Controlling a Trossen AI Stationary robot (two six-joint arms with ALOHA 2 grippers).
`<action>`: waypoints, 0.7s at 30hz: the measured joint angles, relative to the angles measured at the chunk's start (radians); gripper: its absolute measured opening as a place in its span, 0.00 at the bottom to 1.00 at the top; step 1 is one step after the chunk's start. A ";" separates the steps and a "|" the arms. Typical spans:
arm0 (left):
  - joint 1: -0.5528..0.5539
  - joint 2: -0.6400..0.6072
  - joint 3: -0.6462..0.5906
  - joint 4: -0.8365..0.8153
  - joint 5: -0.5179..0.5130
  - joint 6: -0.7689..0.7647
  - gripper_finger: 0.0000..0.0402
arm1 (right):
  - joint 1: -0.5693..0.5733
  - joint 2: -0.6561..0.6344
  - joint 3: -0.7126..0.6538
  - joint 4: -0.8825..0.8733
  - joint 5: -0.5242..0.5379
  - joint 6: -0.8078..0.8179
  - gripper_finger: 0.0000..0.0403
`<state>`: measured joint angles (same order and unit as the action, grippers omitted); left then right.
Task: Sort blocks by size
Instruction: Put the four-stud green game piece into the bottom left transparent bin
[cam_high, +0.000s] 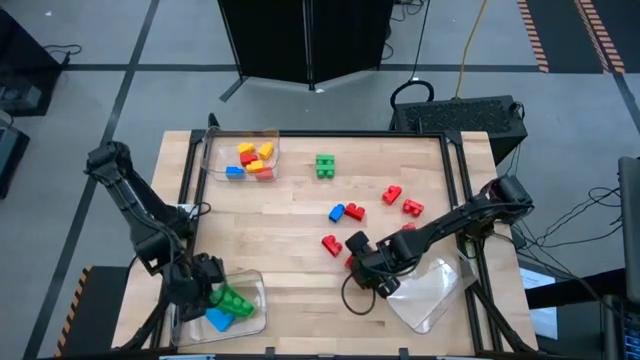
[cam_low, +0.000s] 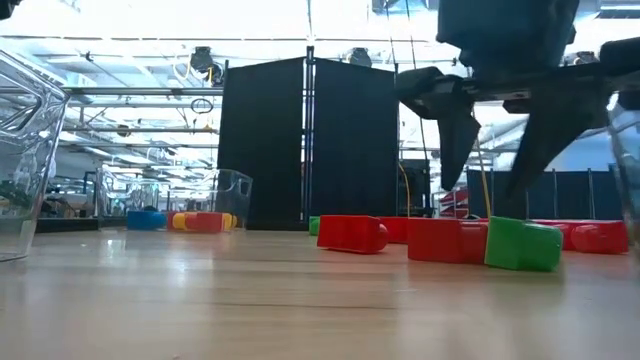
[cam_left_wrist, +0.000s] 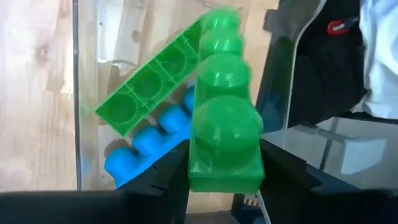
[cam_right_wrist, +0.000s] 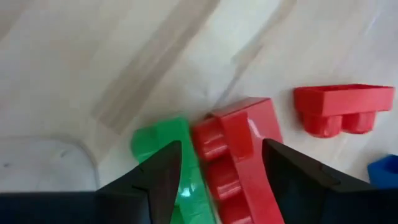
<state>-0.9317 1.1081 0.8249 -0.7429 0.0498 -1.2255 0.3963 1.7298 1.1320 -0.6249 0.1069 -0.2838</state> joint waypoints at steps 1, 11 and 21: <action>0.001 0.002 0.000 0.000 0.000 -0.005 0.43 | 0.000 0.000 0.000 -0.008 -0.001 0.001 0.53; 0.000 0.003 0.000 -0.002 0.053 -0.052 0.56 | -0.002 0.000 0.000 -0.138 0.041 -0.043 0.55; 0.002 -0.058 0.000 0.025 0.019 -0.027 0.57 | -0.002 -0.002 -0.027 -0.120 -0.061 -0.070 0.55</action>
<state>-0.9298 1.0497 0.8249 -0.7181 0.0684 -1.2527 0.3946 1.7283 1.1054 -0.7454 0.0456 -0.3538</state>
